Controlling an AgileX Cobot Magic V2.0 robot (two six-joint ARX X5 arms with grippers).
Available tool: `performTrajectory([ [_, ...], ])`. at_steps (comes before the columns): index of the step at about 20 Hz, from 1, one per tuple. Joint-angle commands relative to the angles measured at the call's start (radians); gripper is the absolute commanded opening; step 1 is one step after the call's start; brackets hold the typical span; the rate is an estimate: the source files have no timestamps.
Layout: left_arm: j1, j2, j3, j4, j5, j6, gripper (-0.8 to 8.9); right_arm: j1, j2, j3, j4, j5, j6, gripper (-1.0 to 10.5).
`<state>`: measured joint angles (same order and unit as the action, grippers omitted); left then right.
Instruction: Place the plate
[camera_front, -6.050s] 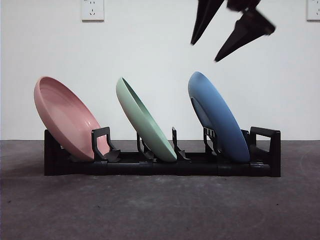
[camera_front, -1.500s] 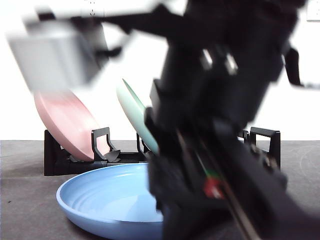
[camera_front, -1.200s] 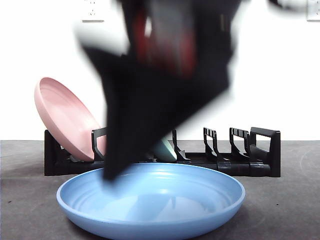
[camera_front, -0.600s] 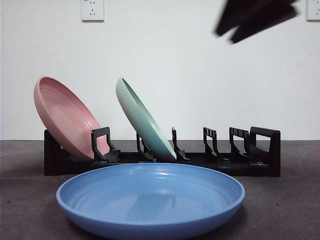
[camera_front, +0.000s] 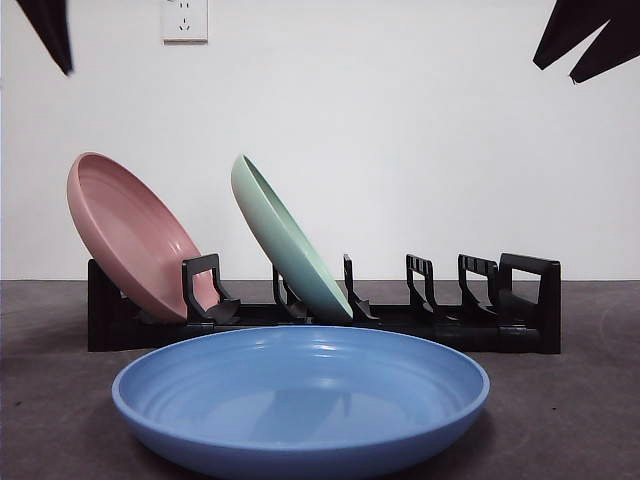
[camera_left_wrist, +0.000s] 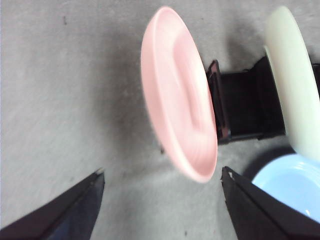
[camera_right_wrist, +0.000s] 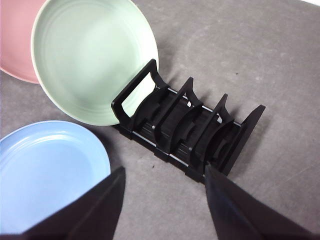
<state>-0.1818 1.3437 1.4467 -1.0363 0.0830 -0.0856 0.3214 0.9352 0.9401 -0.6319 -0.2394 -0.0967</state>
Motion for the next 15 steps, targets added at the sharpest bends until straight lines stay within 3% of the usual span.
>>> performTrajectory([
  [1, -0.019, 0.082, 0.072, 0.014, -0.003, 0.014, 3.74, 0.003, 0.005, 0.015, -0.001, -0.003, 0.011, 2.5],
  [15, -0.037, 0.28, 0.116, 0.146, -0.069, 0.023, 3.72, 0.003, 0.005, 0.015, -0.01, 0.002, 0.011, 2.5],
])
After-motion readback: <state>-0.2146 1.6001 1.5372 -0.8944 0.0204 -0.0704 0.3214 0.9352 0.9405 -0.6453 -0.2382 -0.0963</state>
